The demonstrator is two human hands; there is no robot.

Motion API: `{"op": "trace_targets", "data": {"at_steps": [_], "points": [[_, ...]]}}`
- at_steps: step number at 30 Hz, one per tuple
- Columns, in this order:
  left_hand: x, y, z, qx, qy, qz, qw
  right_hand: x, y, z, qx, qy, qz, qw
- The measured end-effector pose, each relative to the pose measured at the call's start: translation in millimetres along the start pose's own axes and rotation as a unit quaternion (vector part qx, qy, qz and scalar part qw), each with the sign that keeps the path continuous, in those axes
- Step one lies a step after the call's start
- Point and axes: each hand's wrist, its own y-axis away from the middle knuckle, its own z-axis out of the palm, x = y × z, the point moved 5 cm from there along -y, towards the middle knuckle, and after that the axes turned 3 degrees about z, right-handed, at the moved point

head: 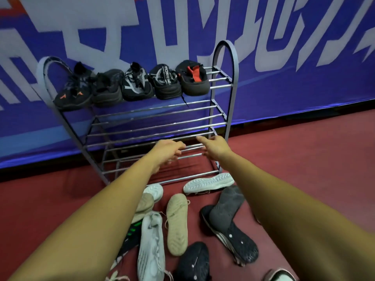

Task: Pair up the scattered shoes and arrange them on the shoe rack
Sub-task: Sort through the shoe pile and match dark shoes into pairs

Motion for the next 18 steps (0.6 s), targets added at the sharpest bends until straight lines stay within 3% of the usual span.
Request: {"op": "trace_targets", "data": {"at_steps": [4, 9, 16, 18], "points": [[-46, 9, 10, -0.021, -0.058, -0.005, 0.998, 55, 12, 4, -0.036, 0.168, 0.026, 0.985], [-98, 14, 33, -0.069, -0.158, -0.028, 0.985, 111, 26, 3, -0.075, 0.369, 0.057, 0.925], [-137, 11, 75, -0.162, -0.205, -0.044, 0.964, 195, 39, 1, -0.136, 0.428, 0.127, 0.884], [-152, 6, 86, -0.176, -0.211, -0.053, 0.960, 208, 36, -2, -0.135, 0.398, 0.144, 0.896]]}}
